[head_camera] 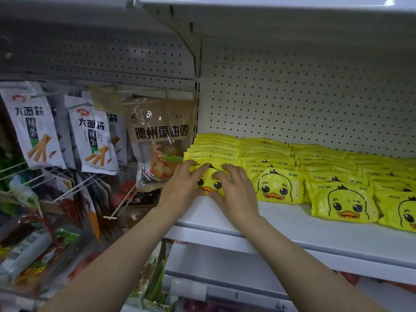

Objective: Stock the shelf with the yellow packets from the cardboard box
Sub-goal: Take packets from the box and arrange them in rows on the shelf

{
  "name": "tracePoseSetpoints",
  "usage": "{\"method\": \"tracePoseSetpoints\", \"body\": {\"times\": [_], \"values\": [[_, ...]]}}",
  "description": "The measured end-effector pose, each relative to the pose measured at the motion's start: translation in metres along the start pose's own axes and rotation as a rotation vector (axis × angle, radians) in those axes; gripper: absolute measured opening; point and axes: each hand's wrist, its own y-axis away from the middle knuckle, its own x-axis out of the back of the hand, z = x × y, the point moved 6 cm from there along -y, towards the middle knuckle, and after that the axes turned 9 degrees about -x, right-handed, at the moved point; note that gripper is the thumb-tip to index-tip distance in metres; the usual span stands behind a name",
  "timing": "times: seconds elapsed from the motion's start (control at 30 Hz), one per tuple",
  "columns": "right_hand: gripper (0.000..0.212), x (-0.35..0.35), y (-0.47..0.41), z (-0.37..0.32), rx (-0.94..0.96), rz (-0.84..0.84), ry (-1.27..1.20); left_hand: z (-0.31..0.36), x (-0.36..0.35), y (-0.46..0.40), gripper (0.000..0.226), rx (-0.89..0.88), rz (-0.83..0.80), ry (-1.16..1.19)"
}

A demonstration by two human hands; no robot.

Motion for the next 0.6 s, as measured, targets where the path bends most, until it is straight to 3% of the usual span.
{"method": "tracePoseSetpoints", "body": {"times": [0.2,0.37,0.6], "values": [[0.050,-0.004,-0.004,-0.003,-0.029,-0.005,0.018,0.001,-0.003,-0.004,0.078,0.051,-0.026,-0.004],[0.052,0.020,0.004,0.016,0.046,-0.034,-0.163,0.021,0.003,-0.009,0.082,0.069,-0.015,-0.039],[0.053,0.106,0.030,0.150,-0.161,0.121,-0.082,0.153,-0.020,-0.060,0.078,-0.176,-0.029,0.145]]}}
